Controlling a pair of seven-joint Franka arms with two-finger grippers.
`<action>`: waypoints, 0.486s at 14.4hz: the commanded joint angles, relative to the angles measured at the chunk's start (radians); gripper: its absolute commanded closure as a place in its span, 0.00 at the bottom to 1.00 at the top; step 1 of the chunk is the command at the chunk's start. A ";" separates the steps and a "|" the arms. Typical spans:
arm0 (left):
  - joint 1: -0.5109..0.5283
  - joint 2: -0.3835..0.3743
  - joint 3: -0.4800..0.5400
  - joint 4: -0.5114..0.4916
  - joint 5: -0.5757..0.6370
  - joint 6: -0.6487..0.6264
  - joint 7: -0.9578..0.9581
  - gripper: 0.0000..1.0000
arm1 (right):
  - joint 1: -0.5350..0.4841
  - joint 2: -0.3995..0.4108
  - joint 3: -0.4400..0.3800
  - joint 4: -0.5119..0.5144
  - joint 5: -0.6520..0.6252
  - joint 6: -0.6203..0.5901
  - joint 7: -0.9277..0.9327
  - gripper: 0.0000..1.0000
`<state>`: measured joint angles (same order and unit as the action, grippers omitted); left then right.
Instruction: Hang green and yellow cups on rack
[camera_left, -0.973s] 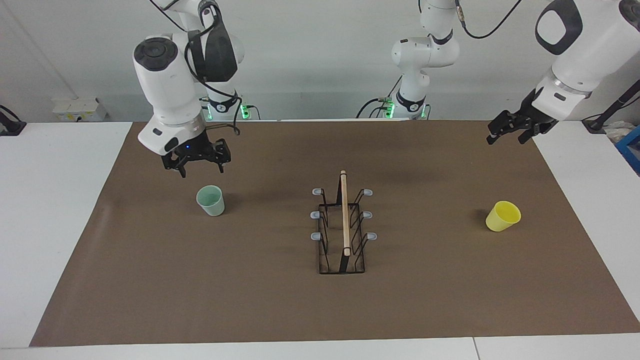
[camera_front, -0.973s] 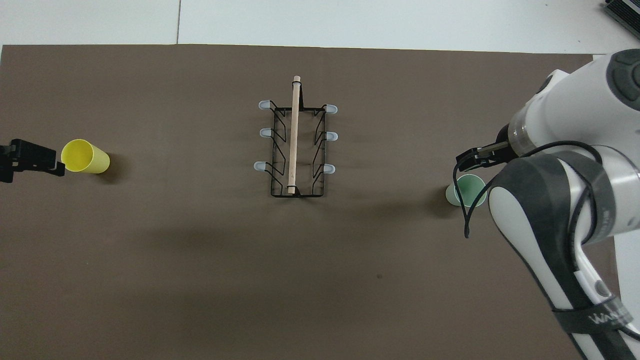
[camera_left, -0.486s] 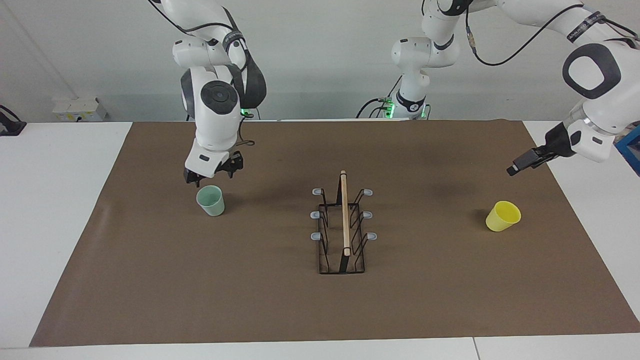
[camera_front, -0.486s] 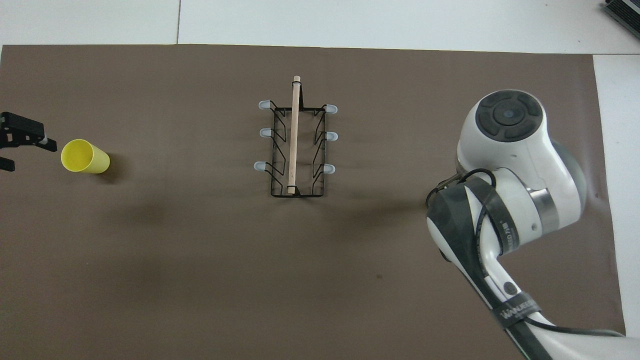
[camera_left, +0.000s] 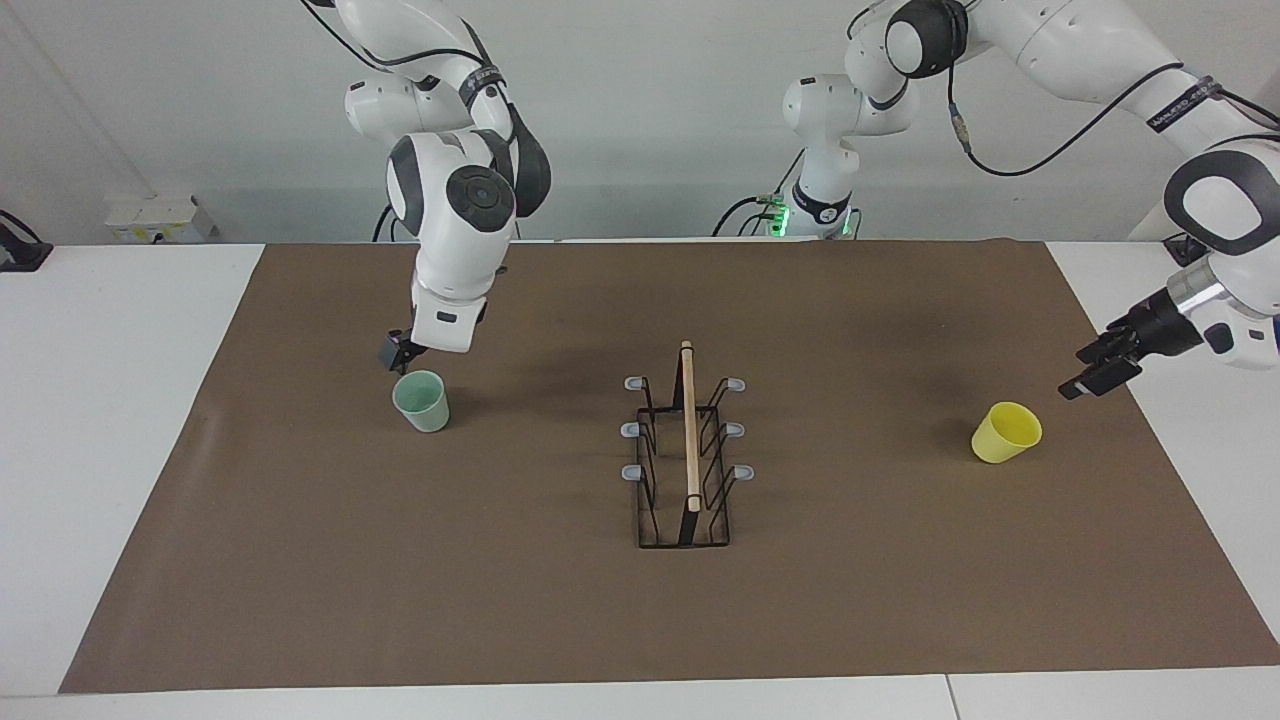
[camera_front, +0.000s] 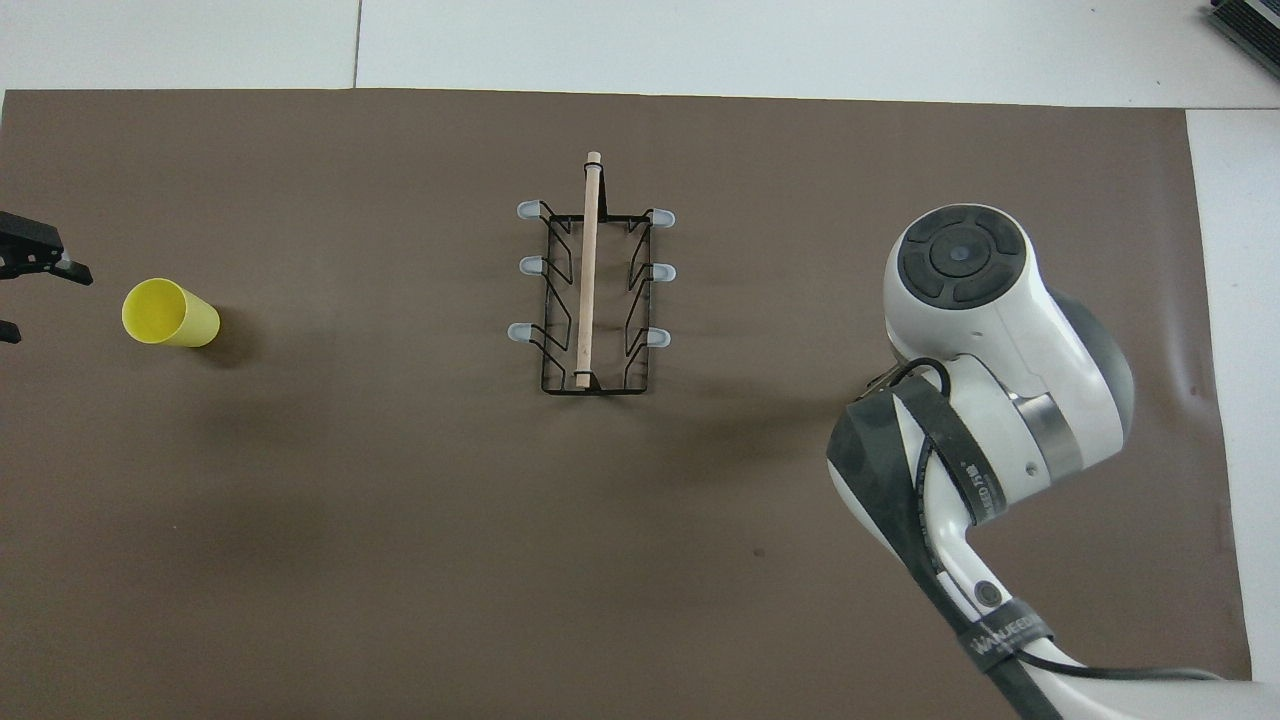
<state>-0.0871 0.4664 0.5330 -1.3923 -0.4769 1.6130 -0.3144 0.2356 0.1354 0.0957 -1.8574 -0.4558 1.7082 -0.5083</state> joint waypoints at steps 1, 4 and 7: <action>-0.008 0.124 0.102 0.076 -0.116 0.020 -0.081 0.00 | 0.034 -0.034 -0.002 -0.042 -0.119 -0.009 -0.230 0.00; 0.013 0.170 0.110 0.065 -0.175 0.044 -0.130 0.00 | 0.082 -0.001 -0.002 -0.080 -0.248 0.069 -0.403 0.00; 0.017 0.181 0.113 0.017 -0.241 0.108 -0.241 0.00 | 0.106 0.047 -0.002 -0.083 -0.303 0.079 -0.380 0.00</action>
<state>-0.0688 0.6326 0.6323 -1.3641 -0.6720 1.6790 -0.4866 0.3366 0.1602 0.0963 -1.9239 -0.7131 1.7615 -0.8703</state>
